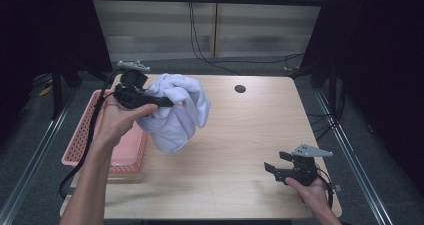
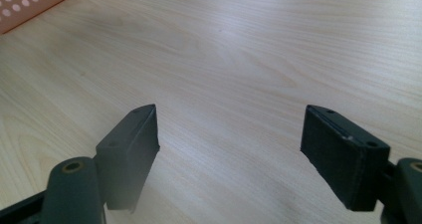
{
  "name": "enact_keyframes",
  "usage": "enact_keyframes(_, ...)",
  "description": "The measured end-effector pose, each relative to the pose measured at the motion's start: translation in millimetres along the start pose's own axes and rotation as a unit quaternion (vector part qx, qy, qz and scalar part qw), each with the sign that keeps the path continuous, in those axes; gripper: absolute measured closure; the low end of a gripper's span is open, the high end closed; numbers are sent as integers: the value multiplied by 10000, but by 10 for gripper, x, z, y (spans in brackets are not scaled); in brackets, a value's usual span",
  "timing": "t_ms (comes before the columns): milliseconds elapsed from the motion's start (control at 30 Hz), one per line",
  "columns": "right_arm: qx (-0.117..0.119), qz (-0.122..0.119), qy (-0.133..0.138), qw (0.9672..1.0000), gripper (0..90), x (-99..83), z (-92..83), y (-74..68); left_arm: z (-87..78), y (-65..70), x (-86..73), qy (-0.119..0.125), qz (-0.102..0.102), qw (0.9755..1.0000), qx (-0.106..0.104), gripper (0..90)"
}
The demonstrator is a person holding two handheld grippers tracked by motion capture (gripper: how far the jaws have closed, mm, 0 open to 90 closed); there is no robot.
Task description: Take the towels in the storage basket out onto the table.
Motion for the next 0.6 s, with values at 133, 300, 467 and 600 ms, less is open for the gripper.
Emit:
enact_keyframes(133,0,4,21,10000,227,2,-6,9,285,166,-86,-177,44,9996,-198,564)
enact_keyframes(300,39,-9,-27,10000,228,-7,-3,-3,684,312,-286,-382,36,9986,-354,555)
enact_keyframes(467,39,-2,2,10000,228,-5,-16,7,1012,429,-495,-557,119,9972,-479,542)
enact_keyframes(600,21,15,19,10000,227,-10,-31,25,1335,490,-746,-916,152,9944,-511,534)
Point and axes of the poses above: each handheld gripper's, and its own axes: z roughly forward along the jaws, x roughly out of its top, y roughly to its right, the point moved 7 cm from there along z, roughly forward along the jaws, and after that the axes turned 10 degrees about -z, right-handed, at the moved point
